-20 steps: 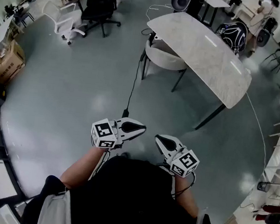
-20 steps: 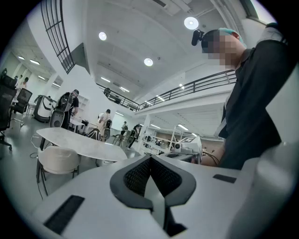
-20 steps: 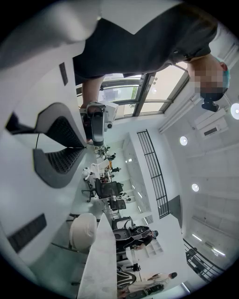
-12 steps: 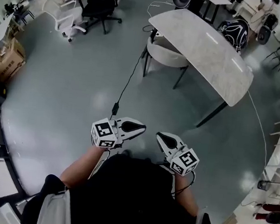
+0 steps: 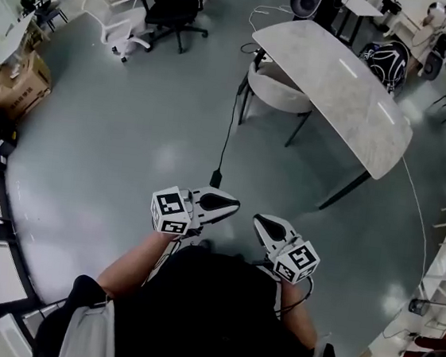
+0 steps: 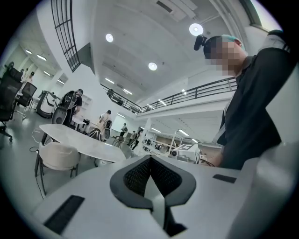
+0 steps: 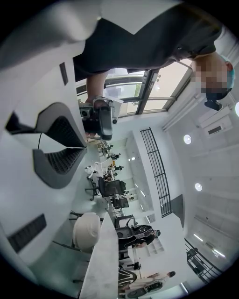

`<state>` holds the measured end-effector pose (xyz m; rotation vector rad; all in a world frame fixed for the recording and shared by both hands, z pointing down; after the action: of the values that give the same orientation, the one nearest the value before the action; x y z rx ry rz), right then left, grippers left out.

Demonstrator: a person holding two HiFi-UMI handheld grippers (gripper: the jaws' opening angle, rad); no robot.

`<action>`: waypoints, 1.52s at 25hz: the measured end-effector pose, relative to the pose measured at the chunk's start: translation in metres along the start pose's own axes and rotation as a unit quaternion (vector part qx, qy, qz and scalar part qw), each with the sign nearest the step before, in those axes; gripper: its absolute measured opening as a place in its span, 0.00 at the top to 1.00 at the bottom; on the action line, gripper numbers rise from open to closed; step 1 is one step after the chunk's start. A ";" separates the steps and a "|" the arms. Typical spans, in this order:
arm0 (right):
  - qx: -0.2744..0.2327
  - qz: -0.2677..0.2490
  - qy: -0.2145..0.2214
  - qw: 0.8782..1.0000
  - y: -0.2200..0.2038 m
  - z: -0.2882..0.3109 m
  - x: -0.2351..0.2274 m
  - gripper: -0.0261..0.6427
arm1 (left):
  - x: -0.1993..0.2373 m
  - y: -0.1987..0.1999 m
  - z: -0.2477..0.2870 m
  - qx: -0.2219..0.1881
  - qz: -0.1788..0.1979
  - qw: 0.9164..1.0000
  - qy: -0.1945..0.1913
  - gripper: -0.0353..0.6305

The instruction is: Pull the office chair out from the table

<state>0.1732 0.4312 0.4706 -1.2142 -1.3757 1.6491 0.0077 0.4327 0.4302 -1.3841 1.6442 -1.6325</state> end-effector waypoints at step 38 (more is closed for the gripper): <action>0.007 -0.058 -0.046 0.997 0.023 0.055 -0.090 0.93 | 0.105 0.008 -0.004 0.016 -0.020 0.999 0.020 0.93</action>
<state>0.1547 0.3251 0.4702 -1.0420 -1.4608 1.6491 -0.0408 0.3433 0.4587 -1.3838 1.6151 -1.7128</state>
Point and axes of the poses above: the fingertips, and each gripper's own axes: z forward along the fingers, x to its left, y out of its top, the point moved 6 cm from there along -z, backward along the fingers, and after that the axes turned 11 degrees about -x, right-handed, at the moved point
